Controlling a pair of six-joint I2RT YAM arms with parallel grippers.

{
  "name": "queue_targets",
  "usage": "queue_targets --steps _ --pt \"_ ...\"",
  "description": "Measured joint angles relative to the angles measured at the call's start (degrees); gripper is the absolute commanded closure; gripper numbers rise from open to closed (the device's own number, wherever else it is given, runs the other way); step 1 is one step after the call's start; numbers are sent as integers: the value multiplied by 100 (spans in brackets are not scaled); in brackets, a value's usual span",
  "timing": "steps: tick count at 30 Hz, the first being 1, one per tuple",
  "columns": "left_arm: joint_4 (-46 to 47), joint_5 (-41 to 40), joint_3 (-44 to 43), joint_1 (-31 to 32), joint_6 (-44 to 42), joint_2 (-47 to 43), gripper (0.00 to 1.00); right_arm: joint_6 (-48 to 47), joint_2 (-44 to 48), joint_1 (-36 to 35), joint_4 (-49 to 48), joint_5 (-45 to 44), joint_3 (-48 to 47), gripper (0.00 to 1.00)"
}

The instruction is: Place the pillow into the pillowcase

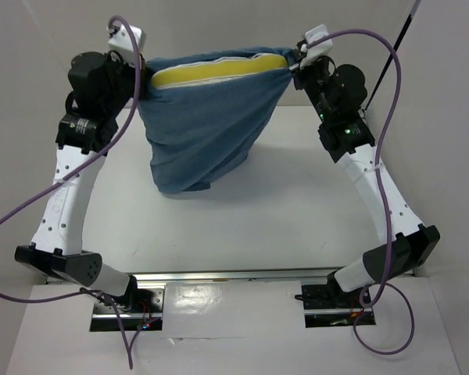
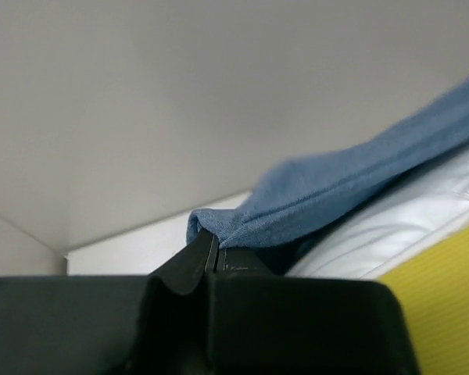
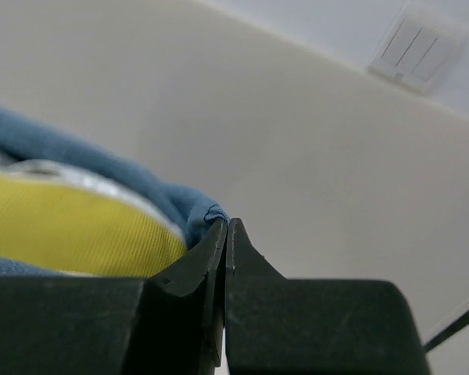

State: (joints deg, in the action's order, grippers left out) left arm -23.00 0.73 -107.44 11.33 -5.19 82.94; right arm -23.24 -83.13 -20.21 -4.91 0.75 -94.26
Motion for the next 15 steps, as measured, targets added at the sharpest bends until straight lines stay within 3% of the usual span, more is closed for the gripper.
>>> queue_targets --steps 5,15 --pt "-70 9 -1113 -267 223 168 100 315 -173 35 81 42 -953 100" --pt "356 599 -1320 -179 240 -601 100 586 568 92 -590 638 -1338 100"
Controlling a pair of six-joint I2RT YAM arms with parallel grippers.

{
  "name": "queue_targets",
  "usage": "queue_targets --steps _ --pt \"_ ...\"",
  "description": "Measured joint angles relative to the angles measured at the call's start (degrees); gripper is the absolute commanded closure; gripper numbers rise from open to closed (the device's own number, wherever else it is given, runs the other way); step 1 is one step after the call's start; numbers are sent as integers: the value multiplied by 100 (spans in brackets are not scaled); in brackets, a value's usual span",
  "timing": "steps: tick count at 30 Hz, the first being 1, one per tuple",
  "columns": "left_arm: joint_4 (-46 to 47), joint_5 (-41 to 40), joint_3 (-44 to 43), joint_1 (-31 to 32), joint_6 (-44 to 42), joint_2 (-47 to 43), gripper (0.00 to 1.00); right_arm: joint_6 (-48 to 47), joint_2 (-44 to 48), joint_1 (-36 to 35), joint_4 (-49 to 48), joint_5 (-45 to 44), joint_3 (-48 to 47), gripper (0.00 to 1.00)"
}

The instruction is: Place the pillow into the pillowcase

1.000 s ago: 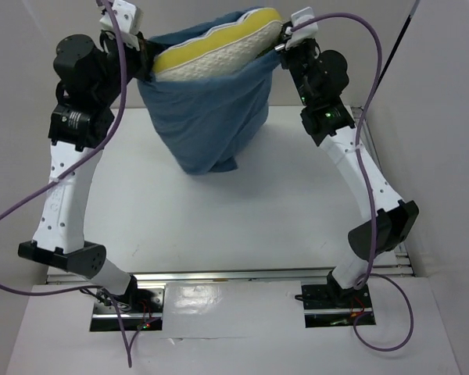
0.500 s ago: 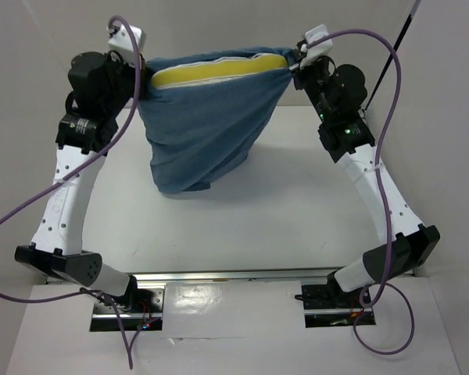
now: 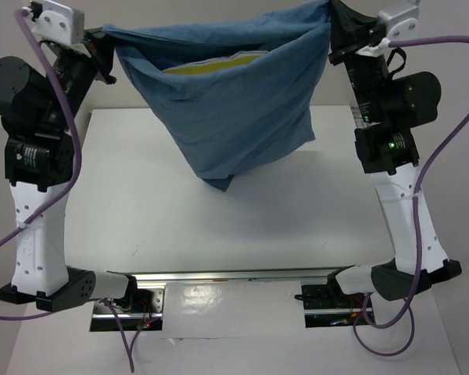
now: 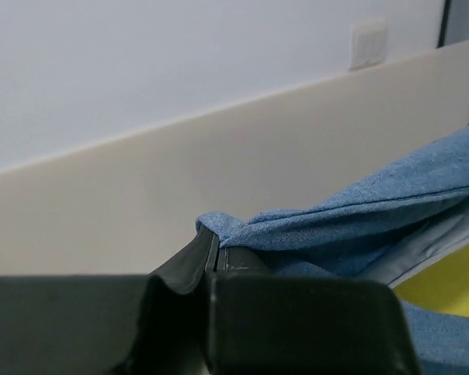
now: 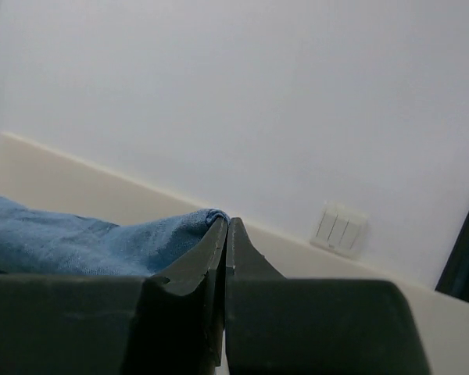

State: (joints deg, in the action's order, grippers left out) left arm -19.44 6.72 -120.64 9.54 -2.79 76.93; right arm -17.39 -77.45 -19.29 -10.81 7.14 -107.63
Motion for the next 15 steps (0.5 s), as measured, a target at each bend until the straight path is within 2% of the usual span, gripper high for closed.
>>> queue_targets --steps 4,9,15 --pt "61 114 -238 0 -22 -66 100 -48 160 4 81 254 28 100" --pt "-170 109 205 -2 -20 -90 100 -42 422 7 299 275 1257 100" --pt "-170 -46 120 63 -131 216 100 22 -175 20 466 107 844 100"
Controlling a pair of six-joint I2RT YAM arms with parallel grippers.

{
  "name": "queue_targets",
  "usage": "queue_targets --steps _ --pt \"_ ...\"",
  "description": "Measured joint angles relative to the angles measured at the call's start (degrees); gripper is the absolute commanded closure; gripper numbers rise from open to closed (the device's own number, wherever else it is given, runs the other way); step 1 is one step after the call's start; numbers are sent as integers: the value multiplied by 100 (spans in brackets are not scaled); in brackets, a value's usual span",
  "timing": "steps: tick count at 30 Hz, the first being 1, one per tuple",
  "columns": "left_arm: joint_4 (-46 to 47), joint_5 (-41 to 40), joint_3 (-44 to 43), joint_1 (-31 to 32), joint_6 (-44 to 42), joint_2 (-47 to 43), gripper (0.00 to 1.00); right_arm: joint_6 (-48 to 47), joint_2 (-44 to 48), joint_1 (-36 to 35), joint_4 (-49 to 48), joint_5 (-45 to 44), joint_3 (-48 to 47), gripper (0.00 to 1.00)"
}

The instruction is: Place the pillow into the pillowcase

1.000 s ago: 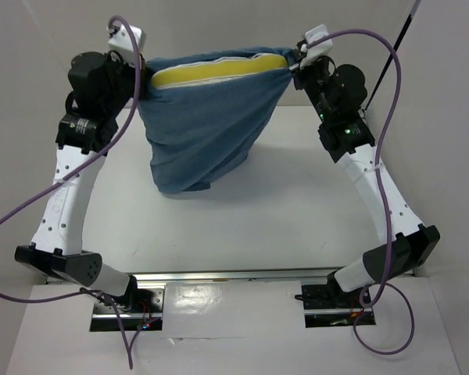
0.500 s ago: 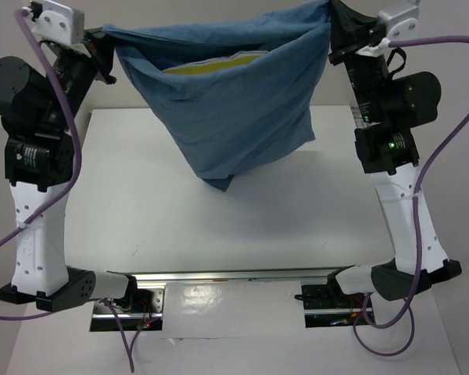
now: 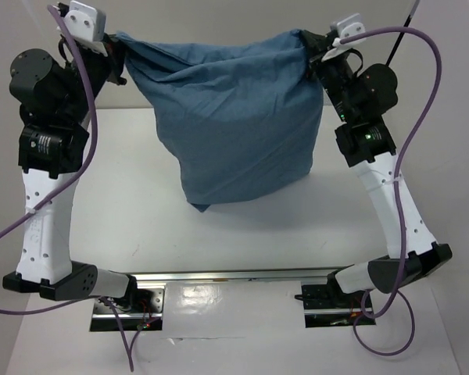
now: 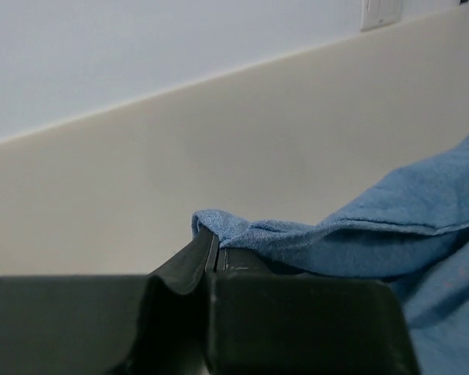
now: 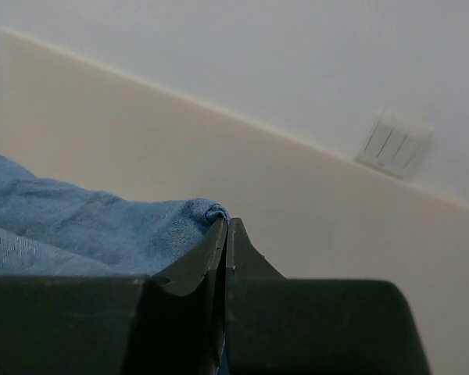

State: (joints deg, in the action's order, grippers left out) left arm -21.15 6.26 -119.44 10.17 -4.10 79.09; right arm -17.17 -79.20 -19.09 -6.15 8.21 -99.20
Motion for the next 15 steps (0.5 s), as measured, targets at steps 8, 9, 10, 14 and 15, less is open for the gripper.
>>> queue_targets --steps 8,9,10,14,15 --pt "457 -7 111 15 -155 -564 100 61 345 0 -584 70 -490 100" --pt "494 -4 146 15 -168 -647 100 61 459 0 -793 173 -332 100" --pt "522 -4 166 15 -173 -715 100 52 601 0 -870 223 -225 100" --pt "608 11 334 15 -173 -1001 100 -46 1130 0 -1270 658 345 100" --pt "614 15 385 15 -170 -1073 100 -59 1231 0 -1327 741 424 100"
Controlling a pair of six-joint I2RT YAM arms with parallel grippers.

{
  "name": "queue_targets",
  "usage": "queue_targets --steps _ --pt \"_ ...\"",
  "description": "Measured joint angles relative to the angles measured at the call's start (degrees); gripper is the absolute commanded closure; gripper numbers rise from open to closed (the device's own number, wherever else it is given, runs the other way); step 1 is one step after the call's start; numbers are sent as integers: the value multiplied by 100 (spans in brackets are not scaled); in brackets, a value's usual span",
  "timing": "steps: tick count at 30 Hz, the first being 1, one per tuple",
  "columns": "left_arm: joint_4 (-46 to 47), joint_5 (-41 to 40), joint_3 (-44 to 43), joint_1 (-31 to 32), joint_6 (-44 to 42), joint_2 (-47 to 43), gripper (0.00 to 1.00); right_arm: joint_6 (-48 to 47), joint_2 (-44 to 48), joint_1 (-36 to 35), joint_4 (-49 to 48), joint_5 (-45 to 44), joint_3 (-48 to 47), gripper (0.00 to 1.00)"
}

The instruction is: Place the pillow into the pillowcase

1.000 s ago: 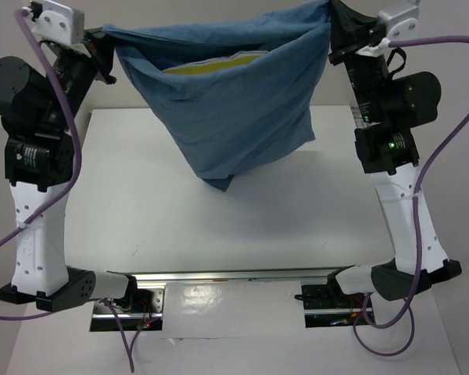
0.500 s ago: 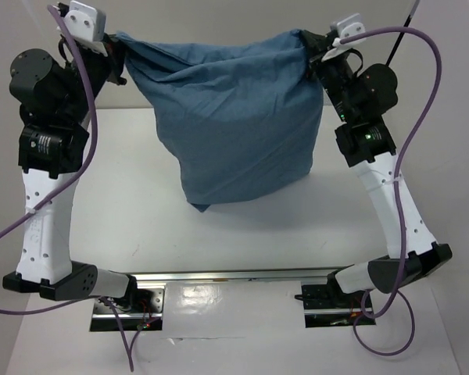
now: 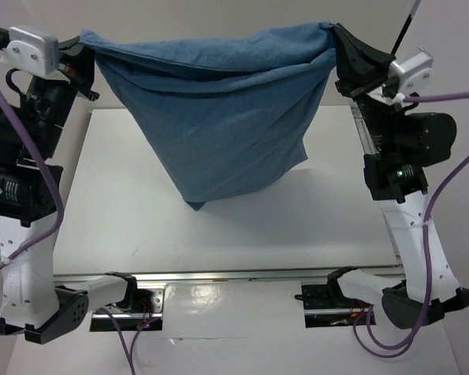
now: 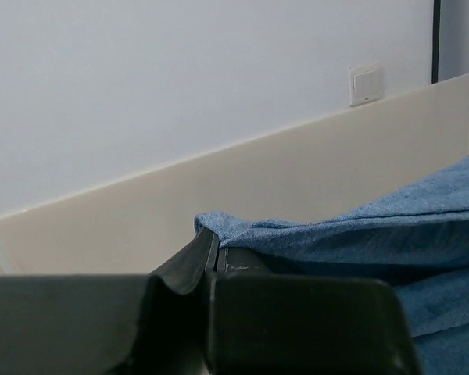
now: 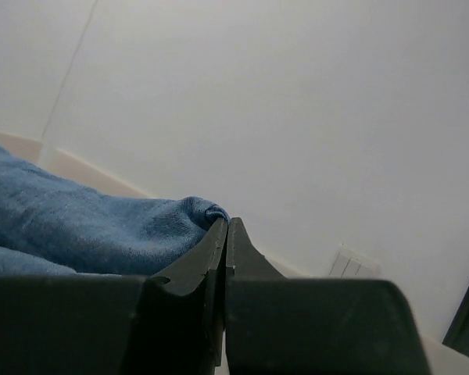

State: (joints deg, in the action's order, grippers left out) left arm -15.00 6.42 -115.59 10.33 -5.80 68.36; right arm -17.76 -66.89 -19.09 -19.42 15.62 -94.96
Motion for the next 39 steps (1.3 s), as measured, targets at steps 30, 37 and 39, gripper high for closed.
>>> queue_targets --steps 30,37,39 --pt "616 162 1139 -7 208 925 100 656 -1019 542 -125 -76 872 100" --pt "435 125 1154 -129 348 2798 61 1290 -3099 1043 758 -131 658 63" --pt "138 107 634 -170 363 3397 31 1419 -3650 1106 1176 -140 208 40"
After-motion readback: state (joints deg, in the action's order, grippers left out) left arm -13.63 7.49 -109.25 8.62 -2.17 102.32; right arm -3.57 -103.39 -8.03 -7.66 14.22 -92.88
